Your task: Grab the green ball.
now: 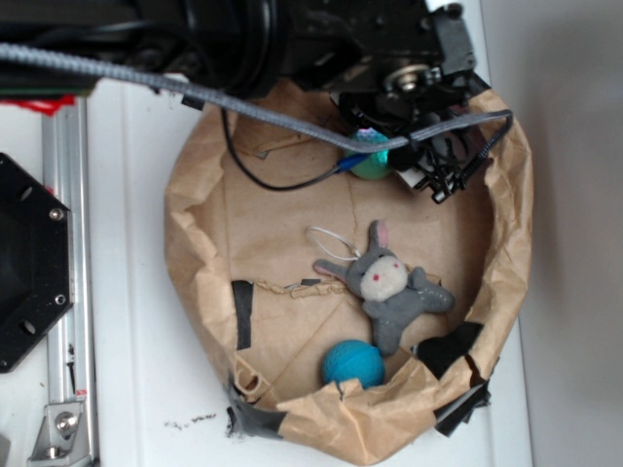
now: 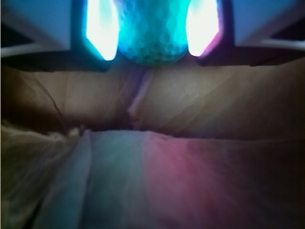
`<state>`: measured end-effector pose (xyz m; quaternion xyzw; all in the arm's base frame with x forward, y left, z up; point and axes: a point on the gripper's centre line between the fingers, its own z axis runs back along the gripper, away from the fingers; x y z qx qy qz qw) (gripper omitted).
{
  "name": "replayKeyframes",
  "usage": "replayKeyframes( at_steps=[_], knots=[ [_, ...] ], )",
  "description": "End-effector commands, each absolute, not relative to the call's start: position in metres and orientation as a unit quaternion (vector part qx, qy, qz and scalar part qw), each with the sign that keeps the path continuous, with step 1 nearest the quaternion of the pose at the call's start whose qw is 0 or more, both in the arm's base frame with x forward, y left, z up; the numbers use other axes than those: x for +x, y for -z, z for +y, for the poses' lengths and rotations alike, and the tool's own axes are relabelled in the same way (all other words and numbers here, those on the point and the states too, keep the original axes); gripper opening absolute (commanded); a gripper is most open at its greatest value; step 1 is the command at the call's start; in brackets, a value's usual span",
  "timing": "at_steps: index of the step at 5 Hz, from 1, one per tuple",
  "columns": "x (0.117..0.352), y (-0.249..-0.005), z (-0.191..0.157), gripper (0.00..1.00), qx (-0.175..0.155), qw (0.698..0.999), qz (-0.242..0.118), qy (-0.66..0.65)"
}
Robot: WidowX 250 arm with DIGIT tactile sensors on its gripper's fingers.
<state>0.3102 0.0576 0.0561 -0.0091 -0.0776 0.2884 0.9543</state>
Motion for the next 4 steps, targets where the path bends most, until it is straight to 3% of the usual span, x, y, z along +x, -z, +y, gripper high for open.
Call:
replayKeyframes(
  at_steps=[1, 2, 3, 4],
  knots=[
    [0.308, -0.156, 0.056, 0.0, -0.037, 0.971, -0.125, -0.201],
    [0.3, -0.206, 0.05, 0.0, -0.047, 0.977, -0.149, -0.145],
    [0.284, -0.23, 0.031, 0.44, -0.091, 0.969, -0.121, -0.198],
    [0.282, -0.222, 0.022, 0.0, -0.086, 0.973, -0.115, -0.182]
  ],
)
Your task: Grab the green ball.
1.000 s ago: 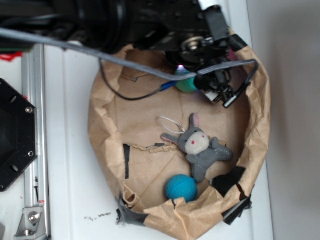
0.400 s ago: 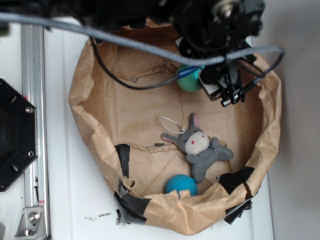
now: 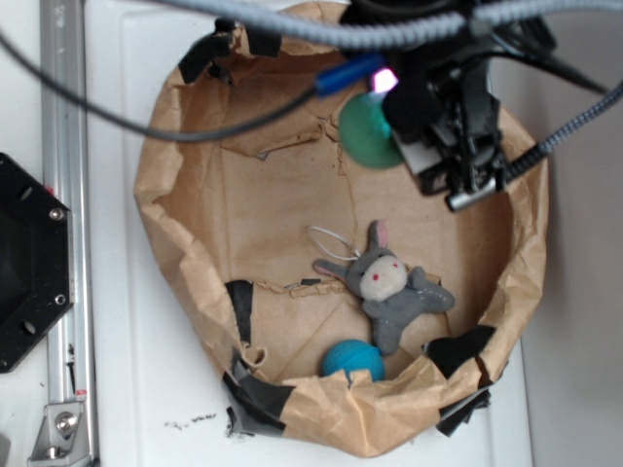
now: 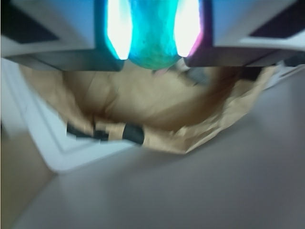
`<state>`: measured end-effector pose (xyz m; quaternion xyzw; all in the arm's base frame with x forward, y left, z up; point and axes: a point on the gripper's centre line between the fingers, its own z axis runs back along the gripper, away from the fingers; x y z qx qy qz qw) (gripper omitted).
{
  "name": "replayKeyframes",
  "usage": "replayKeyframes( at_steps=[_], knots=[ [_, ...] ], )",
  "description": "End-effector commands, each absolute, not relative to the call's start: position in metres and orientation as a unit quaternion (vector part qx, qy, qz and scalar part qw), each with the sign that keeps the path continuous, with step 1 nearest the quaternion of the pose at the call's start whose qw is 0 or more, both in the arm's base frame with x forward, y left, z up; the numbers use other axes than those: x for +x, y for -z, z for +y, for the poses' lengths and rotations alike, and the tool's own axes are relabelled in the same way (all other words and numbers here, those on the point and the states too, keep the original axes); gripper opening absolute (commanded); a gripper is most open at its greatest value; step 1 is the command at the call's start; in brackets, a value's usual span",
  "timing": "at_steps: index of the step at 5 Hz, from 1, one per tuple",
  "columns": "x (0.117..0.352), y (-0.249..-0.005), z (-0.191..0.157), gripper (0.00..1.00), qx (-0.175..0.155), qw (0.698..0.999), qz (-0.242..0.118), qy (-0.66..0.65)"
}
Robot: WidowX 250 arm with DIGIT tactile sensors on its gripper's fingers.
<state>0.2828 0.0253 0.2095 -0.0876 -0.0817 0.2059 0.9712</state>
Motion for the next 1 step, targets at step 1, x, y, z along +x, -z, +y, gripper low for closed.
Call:
replayKeyframes(
  at_steps=[1],
  knots=[
    [0.2772, -0.2159, 0.0184, 0.0, -0.078, 0.975, -0.106, -0.176]
  ],
)
